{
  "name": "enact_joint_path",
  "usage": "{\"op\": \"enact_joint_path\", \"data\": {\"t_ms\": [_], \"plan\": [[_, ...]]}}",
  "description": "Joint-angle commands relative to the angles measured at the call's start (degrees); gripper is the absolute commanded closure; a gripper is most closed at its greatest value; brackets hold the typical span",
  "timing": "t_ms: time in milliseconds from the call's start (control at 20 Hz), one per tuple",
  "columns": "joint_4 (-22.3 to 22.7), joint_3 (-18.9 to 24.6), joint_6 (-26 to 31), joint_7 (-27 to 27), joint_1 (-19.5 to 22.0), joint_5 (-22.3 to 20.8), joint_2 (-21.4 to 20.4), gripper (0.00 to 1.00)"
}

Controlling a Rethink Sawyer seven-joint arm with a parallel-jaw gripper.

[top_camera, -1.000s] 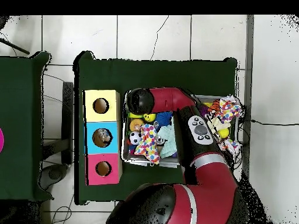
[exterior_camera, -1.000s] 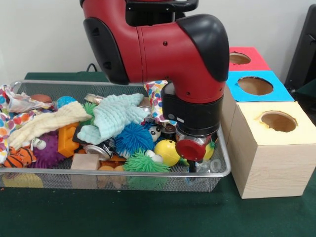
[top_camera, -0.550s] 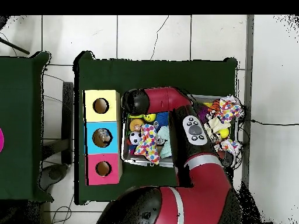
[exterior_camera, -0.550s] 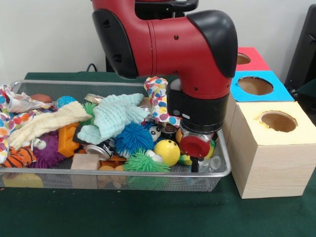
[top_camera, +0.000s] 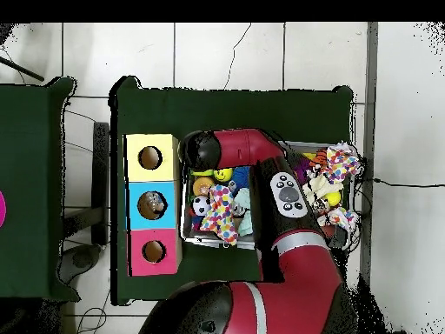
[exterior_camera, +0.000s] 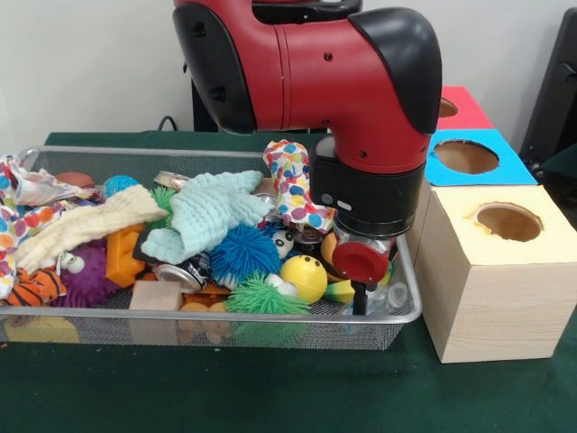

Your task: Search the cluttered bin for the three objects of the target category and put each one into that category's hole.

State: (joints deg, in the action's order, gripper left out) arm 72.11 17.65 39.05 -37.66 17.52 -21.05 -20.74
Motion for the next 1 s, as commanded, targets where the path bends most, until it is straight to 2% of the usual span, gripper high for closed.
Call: {"op": "enact_joint_path", "data": {"t_ms": [50, 550, 1000], "plan": [[0.4, 2.0, 1.1, -13.3, -2.2, 4.1, 1.3, 0.0], [-0.6, 1.4, 1.7, -13.7, -3.3, 5.5, 1.4, 0.0], [0.8, 1.5, -0.5, -12.4, -2.3, 5.6, 1.7, 0.0]]}}
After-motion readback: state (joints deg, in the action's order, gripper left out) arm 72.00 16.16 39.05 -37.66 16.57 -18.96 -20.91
